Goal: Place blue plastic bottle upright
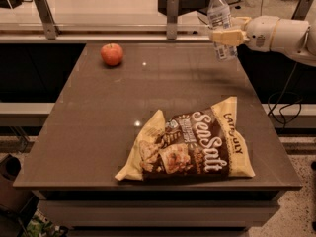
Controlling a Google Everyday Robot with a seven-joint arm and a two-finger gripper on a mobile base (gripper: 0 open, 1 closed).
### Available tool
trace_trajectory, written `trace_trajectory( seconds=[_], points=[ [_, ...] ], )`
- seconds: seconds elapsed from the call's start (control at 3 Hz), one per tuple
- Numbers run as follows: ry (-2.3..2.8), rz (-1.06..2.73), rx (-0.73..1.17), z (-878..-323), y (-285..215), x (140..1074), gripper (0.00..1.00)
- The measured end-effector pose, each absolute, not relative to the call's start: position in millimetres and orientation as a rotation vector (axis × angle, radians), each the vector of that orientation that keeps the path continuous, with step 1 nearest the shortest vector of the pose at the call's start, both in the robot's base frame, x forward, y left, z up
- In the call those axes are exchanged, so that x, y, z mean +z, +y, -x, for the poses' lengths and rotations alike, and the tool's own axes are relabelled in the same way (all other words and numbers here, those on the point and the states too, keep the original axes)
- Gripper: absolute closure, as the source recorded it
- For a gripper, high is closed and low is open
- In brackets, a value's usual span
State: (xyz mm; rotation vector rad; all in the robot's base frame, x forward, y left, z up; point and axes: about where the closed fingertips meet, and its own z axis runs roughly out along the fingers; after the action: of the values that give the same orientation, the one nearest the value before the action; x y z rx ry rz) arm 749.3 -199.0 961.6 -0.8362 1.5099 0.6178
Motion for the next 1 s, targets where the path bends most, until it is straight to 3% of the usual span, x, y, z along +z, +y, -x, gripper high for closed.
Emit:
trace_trajectory(
  seconds=[1.0],
  points=[
    [1.525,0.904,0.684,-731,-160,957,1.00]
  ],
)
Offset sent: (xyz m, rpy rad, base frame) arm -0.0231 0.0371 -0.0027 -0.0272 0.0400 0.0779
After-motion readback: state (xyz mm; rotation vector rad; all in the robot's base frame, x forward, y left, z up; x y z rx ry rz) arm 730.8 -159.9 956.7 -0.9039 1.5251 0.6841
